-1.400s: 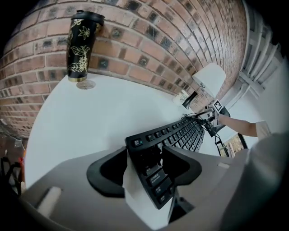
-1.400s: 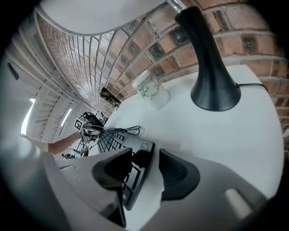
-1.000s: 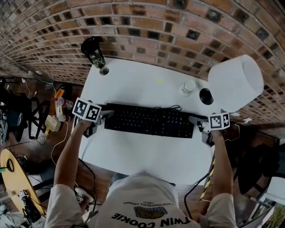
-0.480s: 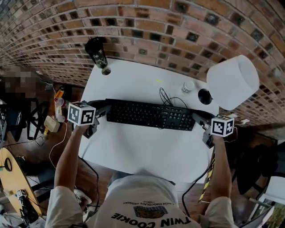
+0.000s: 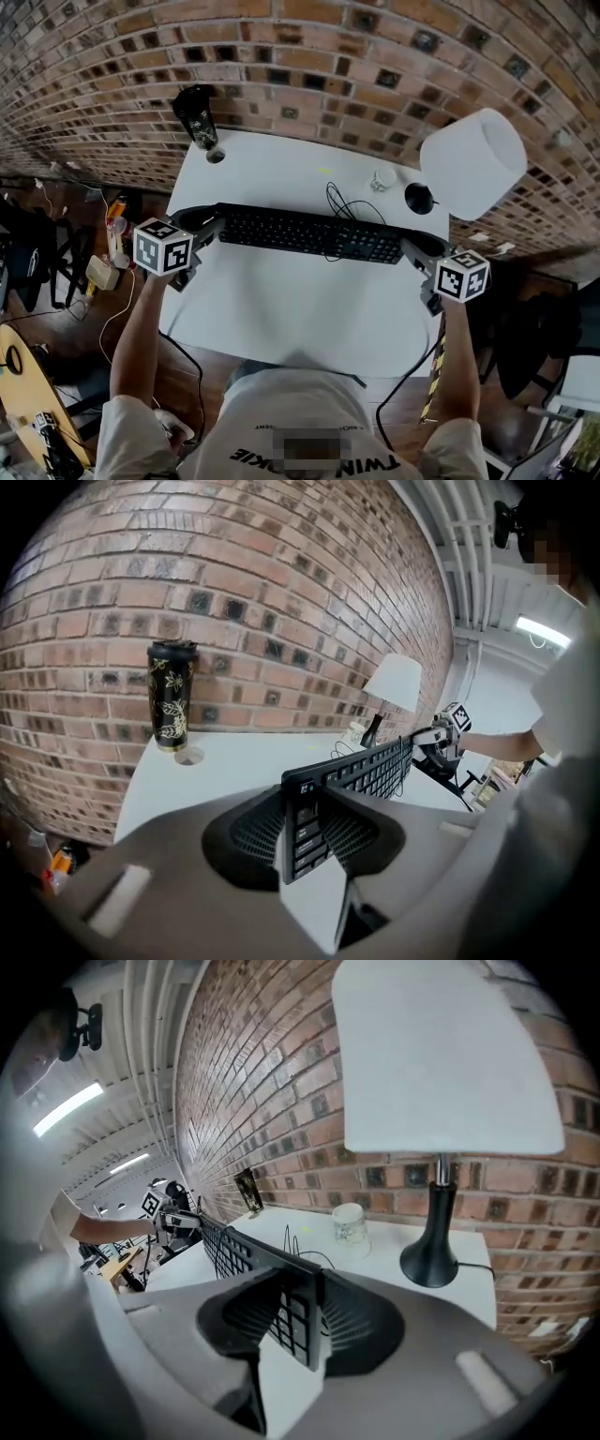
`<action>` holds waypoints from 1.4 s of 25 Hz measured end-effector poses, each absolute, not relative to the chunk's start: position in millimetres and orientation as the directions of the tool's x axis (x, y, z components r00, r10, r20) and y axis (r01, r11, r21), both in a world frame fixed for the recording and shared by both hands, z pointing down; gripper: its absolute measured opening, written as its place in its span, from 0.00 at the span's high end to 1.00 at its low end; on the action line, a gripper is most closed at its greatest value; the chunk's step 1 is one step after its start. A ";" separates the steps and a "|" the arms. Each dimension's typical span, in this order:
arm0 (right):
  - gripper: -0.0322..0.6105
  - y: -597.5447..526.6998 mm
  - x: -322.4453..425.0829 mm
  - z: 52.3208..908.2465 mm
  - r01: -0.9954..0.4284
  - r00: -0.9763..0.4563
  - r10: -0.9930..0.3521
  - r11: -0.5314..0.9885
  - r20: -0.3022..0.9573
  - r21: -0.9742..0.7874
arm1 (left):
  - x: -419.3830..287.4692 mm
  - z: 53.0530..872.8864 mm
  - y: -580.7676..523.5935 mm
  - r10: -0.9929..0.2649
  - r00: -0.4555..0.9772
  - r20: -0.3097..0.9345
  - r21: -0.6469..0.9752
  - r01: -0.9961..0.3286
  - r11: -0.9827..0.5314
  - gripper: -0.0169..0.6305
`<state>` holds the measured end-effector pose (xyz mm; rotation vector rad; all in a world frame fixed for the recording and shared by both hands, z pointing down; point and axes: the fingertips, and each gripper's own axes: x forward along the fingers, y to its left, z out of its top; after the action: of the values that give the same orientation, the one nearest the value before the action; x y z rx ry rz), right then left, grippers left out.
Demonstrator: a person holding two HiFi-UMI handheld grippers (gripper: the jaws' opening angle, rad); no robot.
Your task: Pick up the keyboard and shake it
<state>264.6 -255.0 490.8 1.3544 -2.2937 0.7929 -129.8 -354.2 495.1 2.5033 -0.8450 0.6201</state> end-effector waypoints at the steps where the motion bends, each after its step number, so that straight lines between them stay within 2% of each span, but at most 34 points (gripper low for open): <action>1: 0.75 -254.3 264.1 484.7 -0.884 -0.467 -0.691 0.380 0.552 -0.273 | -129.6 489.6 -356.3 -0.459 0.719 0.522 0.240 -0.640 -0.730 0.79; 10: 0.74 -250.2 256.0 418.4 -0.926 -0.374 -0.822 0.351 0.429 -0.135 | -131.3 421.6 -374.8 -0.524 0.745 0.413 0.129 -0.617 -0.776 0.78; 22: 0.74 -235.6 257.4 488.3 -0.963 -0.193 -0.817 0.264 0.543 0.055 | -130.3 483.3 -360.3 -0.520 0.711 0.473 0.102 -0.630 -0.770 0.78; 35: 0.74 -214.5 250.4 485.0 -0.965 -0.205 -0.831 0.259 0.517 0.034 | -139.2 494.2 -329.4 -0.497 0.709 0.500 0.102 -0.619 -0.779 0.78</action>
<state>250.4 -214.5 485.0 1.6292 -2.1027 0.4155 -139.2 -329.4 494.2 2.6545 -0.8847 0.6651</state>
